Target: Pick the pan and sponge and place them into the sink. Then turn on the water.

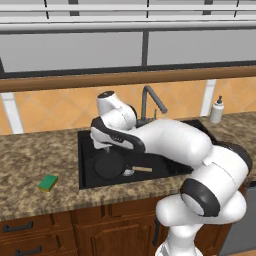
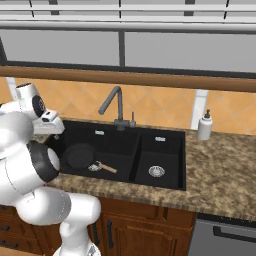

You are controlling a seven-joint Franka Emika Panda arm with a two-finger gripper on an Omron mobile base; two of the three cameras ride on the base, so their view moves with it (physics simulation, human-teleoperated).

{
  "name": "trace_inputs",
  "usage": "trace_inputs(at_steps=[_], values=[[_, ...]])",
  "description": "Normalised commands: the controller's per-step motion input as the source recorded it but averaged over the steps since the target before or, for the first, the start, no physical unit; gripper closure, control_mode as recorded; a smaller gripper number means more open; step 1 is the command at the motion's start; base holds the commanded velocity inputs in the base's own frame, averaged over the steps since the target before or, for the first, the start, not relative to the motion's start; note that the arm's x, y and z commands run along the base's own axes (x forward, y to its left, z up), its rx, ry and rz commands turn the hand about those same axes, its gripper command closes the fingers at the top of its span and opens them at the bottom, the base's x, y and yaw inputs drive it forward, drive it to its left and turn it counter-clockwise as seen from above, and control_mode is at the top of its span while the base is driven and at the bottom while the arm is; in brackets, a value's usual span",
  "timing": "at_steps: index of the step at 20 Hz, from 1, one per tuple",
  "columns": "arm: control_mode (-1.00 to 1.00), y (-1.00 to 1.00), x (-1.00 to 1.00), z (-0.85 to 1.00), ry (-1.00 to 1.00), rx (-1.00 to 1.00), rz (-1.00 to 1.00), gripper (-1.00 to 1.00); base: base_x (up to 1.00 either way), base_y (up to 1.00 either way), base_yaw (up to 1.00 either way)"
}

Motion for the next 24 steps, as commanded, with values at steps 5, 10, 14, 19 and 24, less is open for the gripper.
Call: trace_inputs(at_steps=[5,10,14,19,24], values=[[-1.0,0.25,-0.79,0.0,0.05,0.13,-0.5,-1.0,0.0,0.0,0.0],[-1.0,0.61,-0.26,0.01,0.03,0.01,-0.38,-1.0,0.0,0.0,0.0],[-1.0,0.79,0.0,0.0,0.01,-0.07,-0.19,-1.0,0.0,0.0,0.0],[-1.0,0.92,0.1,0.0,0.0,-0.11,-0.12,-1.0,0.0,0.0,0.0],[-1.0,0.79,0.33,-0.02,0.02,-0.06,-0.02,-1.0,0.0,0.0,0.0]])
